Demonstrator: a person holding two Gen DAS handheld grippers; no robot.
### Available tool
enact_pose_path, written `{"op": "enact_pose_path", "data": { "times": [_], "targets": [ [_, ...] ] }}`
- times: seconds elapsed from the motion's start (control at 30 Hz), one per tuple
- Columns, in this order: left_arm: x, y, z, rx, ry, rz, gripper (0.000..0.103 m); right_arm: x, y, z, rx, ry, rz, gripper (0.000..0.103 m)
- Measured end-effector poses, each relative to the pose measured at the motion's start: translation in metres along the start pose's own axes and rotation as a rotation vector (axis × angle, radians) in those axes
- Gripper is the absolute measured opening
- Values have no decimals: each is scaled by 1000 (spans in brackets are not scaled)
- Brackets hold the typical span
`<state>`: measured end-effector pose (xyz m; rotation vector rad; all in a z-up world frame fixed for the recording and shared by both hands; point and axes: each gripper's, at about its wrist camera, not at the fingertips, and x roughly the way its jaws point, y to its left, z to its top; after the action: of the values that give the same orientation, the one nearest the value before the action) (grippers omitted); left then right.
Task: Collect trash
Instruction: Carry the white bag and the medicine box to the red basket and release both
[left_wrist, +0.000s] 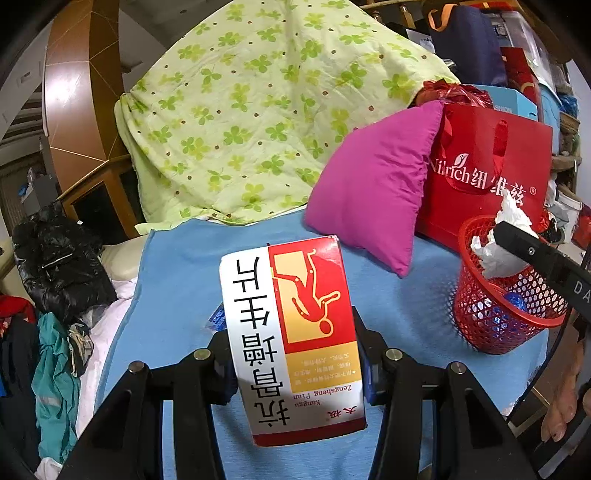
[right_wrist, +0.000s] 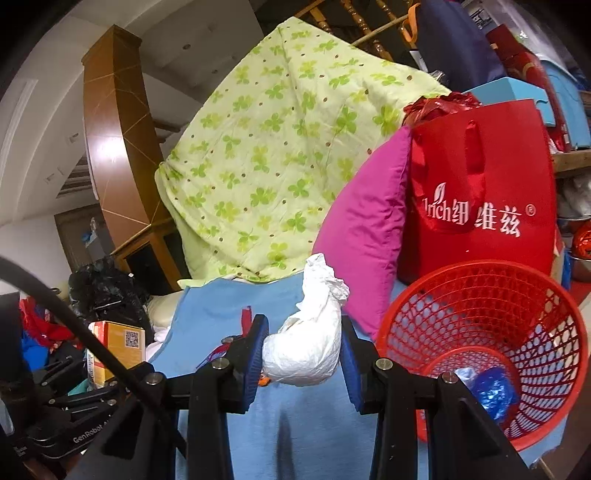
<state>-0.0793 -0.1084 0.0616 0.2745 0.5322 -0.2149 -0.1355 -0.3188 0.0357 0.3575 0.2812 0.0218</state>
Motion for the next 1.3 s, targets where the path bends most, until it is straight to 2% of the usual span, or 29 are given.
{"op": "enact_pose_path", "data": {
  "times": [1.07,1.2,1.3],
  "targets": [
    [1,-68,12,113,-8,-86,52,-40,-58,9,73,-80,-104,40],
    [3,-76,14,108,5,-128,52,-45,-68,10,94,-91,-119,40],
    [3,-83,19,98,8,-193,52,-51,-77,11,121,-100,-127,40]
  ]
}}
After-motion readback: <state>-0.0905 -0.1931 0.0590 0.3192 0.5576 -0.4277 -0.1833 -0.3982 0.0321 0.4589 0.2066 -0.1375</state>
